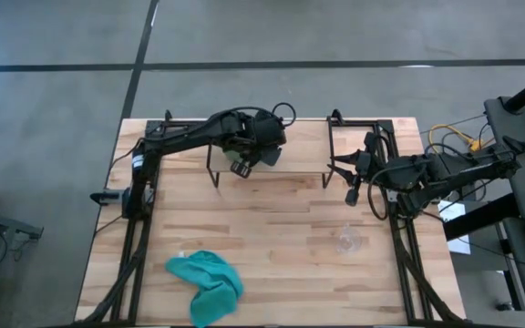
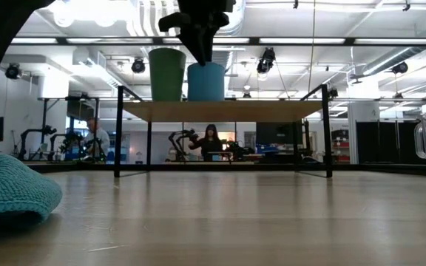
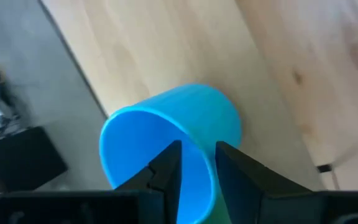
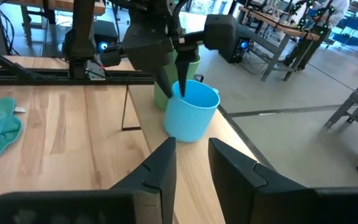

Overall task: Stack small to large cups/mugs on shelf
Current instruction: Put the transparent cup on the shelf

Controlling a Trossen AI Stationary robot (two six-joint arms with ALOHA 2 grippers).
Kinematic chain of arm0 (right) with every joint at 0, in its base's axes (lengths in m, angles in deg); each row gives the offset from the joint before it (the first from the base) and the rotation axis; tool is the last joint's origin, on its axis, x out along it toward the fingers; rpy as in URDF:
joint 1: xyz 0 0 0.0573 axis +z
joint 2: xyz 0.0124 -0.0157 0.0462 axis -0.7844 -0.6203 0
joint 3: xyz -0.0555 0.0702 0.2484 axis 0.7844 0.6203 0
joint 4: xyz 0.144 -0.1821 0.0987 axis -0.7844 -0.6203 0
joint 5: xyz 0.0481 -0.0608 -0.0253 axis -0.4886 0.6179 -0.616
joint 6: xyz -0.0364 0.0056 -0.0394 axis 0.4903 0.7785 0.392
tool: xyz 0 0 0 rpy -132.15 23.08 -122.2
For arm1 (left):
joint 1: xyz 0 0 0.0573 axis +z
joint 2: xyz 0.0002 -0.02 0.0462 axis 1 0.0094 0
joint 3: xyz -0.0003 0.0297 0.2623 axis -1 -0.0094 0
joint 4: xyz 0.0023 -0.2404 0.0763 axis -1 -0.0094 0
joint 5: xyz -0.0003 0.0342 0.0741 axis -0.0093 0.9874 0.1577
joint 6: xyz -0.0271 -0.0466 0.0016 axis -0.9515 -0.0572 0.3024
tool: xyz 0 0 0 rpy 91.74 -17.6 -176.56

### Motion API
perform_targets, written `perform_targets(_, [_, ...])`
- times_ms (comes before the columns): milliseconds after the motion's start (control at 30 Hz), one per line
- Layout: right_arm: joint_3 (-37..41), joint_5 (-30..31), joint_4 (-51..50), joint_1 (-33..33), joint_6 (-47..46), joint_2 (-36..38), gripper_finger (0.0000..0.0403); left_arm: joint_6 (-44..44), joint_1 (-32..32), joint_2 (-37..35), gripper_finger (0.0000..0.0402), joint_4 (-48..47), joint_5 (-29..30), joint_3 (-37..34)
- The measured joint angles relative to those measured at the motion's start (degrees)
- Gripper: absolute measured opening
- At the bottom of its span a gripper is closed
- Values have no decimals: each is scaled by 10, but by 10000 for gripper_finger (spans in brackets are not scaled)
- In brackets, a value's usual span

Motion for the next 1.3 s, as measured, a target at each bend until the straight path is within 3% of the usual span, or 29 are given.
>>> perform_targets(467, [0,0,0,0,-1,0,89,26,-53,-26,84,6,40,1])
perform_targets(733, [0,-6,-33,1,-18,0,89,-37,-108,-80,84,11,81,4])
perform_targets(867, [-14,-71,-100,2,-69,0,89,-132,-131,-124,84,10,81,4])
perform_targets(1133, [-56,-233,-248,2,-163,0,89,-420,-141,-215,84,9,78,1])
perform_targets(1300, [-77,-311,-343,2,-192,-11,89,-454,-141,-251,84,3,78,-12])
